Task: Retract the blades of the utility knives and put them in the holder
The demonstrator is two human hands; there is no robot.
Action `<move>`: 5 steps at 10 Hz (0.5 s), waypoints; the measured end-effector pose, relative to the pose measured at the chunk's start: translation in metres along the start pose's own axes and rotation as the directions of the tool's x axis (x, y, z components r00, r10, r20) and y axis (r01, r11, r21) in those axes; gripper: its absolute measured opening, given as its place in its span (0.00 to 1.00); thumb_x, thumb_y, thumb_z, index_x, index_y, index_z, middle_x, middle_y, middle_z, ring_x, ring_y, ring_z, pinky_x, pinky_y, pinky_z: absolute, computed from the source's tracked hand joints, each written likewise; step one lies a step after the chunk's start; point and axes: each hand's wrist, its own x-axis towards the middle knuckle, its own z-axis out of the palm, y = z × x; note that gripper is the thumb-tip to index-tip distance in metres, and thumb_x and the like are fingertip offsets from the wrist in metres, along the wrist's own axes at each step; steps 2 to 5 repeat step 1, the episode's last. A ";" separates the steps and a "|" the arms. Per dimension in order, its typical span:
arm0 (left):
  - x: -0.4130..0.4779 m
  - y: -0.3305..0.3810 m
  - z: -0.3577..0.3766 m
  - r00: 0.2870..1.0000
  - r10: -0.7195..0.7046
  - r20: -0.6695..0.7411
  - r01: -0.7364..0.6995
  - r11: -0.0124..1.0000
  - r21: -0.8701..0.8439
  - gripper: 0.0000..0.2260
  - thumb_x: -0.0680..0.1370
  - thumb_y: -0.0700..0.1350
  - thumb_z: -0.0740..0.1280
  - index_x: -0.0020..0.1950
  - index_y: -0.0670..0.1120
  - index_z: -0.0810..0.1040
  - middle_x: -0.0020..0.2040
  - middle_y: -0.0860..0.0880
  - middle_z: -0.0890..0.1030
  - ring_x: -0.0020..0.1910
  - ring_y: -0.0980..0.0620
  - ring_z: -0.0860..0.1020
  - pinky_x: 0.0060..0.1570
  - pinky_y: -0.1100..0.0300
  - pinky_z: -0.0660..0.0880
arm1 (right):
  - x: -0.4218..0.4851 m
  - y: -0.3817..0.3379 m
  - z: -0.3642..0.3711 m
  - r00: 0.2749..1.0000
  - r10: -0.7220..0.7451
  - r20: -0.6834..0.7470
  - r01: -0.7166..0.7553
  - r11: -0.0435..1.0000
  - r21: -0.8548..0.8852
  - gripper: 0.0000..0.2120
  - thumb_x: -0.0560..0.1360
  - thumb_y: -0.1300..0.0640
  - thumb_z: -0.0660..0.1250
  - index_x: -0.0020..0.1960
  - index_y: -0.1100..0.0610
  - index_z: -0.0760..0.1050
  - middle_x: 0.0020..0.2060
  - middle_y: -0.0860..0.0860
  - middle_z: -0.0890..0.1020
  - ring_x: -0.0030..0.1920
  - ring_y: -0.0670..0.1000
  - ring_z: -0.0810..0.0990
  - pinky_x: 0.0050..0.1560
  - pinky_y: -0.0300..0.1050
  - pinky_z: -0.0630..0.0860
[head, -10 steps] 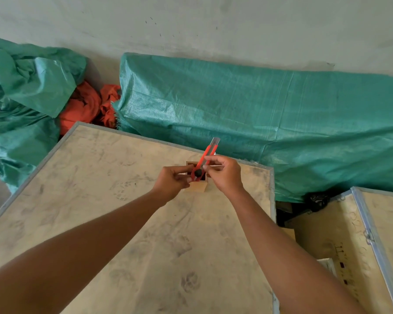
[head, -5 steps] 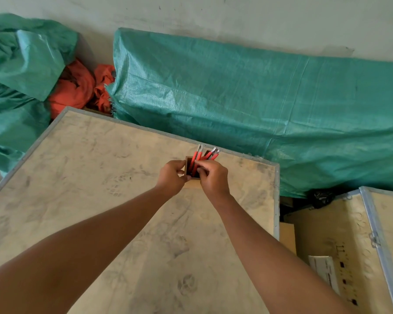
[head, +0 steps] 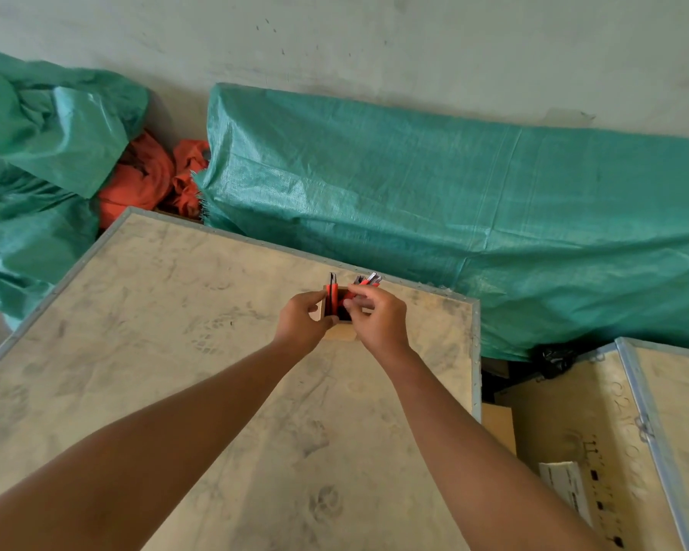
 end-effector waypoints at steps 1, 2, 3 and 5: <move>-0.017 0.002 0.001 0.999 0.004 -0.043 -0.005 1.000 -0.029 0.23 0.72 0.42 0.76 0.66 0.51 0.79 0.63 0.50 0.80 0.58 0.50 0.77 0.54 0.56 0.74 | -0.001 -0.030 -0.028 0.997 0.015 -0.077 -0.005 0.990 0.139 0.14 0.75 0.60 0.74 0.61 0.58 0.83 0.56 0.53 0.87 0.49 0.41 0.84 0.51 0.22 0.75; -0.017 0.002 0.001 0.999 0.004 -0.043 -0.005 1.000 -0.029 0.23 0.72 0.42 0.76 0.66 0.51 0.79 0.63 0.50 0.80 0.58 0.50 0.77 0.54 0.56 0.74 | -0.001 -0.030 -0.028 0.997 0.015 -0.077 -0.005 0.990 0.139 0.14 0.75 0.60 0.74 0.61 0.58 0.83 0.56 0.53 0.87 0.49 0.41 0.84 0.51 0.22 0.75; -0.017 0.002 0.001 0.999 0.004 -0.043 -0.005 1.000 -0.029 0.23 0.72 0.42 0.76 0.66 0.51 0.79 0.63 0.50 0.80 0.58 0.50 0.77 0.54 0.56 0.74 | -0.001 -0.030 -0.028 0.997 0.015 -0.077 -0.005 0.990 0.139 0.14 0.75 0.60 0.74 0.61 0.58 0.83 0.56 0.53 0.87 0.49 0.41 0.84 0.51 0.22 0.75; -0.017 0.002 0.001 0.999 0.004 -0.043 -0.005 1.000 -0.029 0.23 0.72 0.42 0.76 0.66 0.51 0.79 0.63 0.50 0.80 0.58 0.50 0.77 0.54 0.56 0.74 | -0.001 -0.030 -0.028 0.997 0.015 -0.077 -0.005 0.990 0.139 0.14 0.75 0.60 0.74 0.61 0.58 0.83 0.56 0.53 0.87 0.49 0.41 0.84 0.51 0.22 0.75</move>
